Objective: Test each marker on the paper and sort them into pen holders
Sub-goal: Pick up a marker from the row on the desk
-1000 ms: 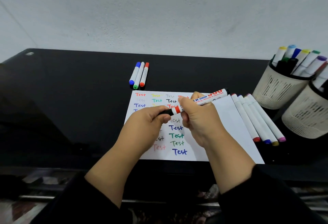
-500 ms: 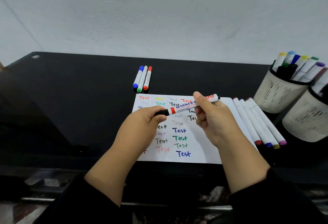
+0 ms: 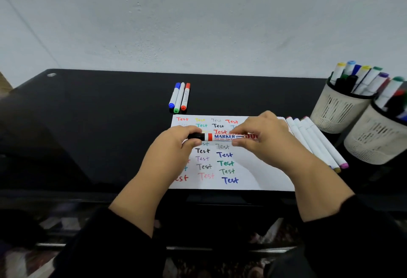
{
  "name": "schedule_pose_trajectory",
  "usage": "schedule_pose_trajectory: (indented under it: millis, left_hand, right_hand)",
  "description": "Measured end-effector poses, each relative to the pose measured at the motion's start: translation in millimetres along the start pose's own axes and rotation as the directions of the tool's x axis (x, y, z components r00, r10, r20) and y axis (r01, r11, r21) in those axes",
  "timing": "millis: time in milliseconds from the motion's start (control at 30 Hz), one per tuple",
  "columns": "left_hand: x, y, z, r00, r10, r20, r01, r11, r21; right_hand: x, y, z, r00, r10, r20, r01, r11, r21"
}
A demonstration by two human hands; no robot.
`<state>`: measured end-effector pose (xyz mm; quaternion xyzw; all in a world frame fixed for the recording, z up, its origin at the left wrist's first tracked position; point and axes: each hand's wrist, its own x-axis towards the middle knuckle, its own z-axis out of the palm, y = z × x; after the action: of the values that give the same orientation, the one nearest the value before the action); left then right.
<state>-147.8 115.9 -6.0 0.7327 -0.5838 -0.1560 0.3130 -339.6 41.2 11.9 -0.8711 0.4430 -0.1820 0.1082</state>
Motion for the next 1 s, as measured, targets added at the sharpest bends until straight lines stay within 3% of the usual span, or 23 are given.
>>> schedule_pose_trajectory:
  millis: [67,167,300,500,633,867,1000]
  left_hand:
    - [-2.6,4.6,2.6,0.999,0.012,-0.033,-0.014,0.998,-0.062]
    - [-6.2,13.4,4.2,0.999,-0.005,-0.042,-0.003,0.982,-0.188]
    - [-5.4,30.9,14.1,0.994,-0.013,0.111,0.042,0.965,-0.259]
    - [2.9,58.3,44.7,0.962,0.059,0.268,-0.017,0.987,-0.157]
    - [13.8,77.3,71.9,0.932,0.132,0.338,-0.105,0.99,-0.097]
    - [29.4,84.9,102.2,0.903,0.168,0.396,-0.21,0.975,0.067]
    - [32.2,84.1,109.4,0.905,0.182,0.385,-0.245,0.962,0.119]
  right_hand:
    - [-1.8,-1.9,-2.2,0.999,-0.032,0.007,0.033,0.992,-0.124]
    - [-8.8,-0.8,-7.5,0.997,-0.052,-0.058,0.045,0.992,-0.122]
    - [-21.1,12.1,-19.7,0.991,0.056,-0.122,-0.074,0.987,-0.144]
    - [-45.2,34.8,-58.6,0.933,0.278,-0.227,-0.305,0.948,-0.09]
    - [-61.9,52.3,-86.5,0.846,0.413,-0.338,-0.435,0.9,0.013]
    - [-77.1,87.4,-114.4,0.738,0.449,-0.504,-0.449,0.884,0.129]
    - [-75.8,101.2,-114.1,0.739,0.449,-0.503,-0.468,0.878,0.096]
